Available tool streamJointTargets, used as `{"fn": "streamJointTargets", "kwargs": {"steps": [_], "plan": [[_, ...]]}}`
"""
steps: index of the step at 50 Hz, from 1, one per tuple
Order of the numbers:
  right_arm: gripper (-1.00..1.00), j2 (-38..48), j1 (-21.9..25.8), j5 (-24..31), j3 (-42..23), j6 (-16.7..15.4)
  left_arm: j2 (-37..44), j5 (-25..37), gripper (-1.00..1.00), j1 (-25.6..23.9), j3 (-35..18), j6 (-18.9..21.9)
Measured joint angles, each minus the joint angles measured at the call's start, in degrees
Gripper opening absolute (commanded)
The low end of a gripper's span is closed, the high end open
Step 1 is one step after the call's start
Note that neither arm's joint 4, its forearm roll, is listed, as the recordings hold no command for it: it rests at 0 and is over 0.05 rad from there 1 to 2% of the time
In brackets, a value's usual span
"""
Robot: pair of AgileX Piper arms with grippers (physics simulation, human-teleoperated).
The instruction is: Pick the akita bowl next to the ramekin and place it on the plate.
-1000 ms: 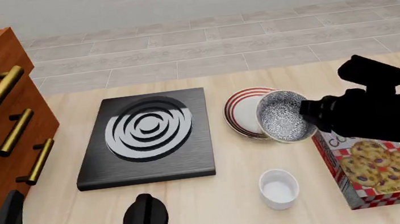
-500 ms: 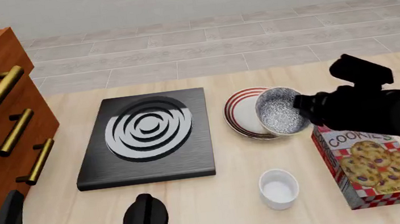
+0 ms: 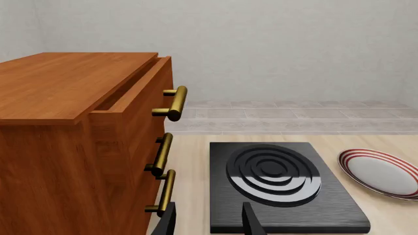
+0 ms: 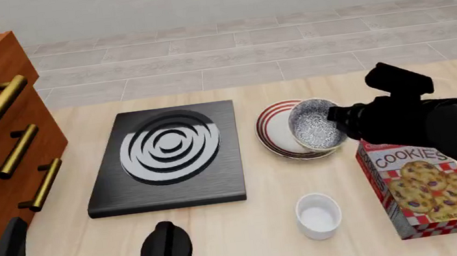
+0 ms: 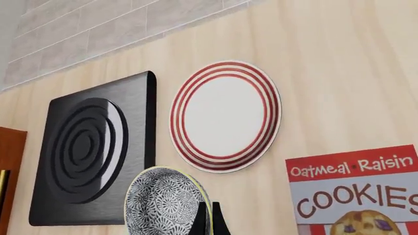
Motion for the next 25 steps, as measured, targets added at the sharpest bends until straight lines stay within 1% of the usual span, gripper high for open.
{"fn": "streamJointTargets", "kwargs": {"steps": [25], "plan": [[-1.0, 4.43, -0.16, -1.4, -2.45, -2.63, 0.0, 0.0, 1.0, 0.0, 0.0, 0.0]]}}
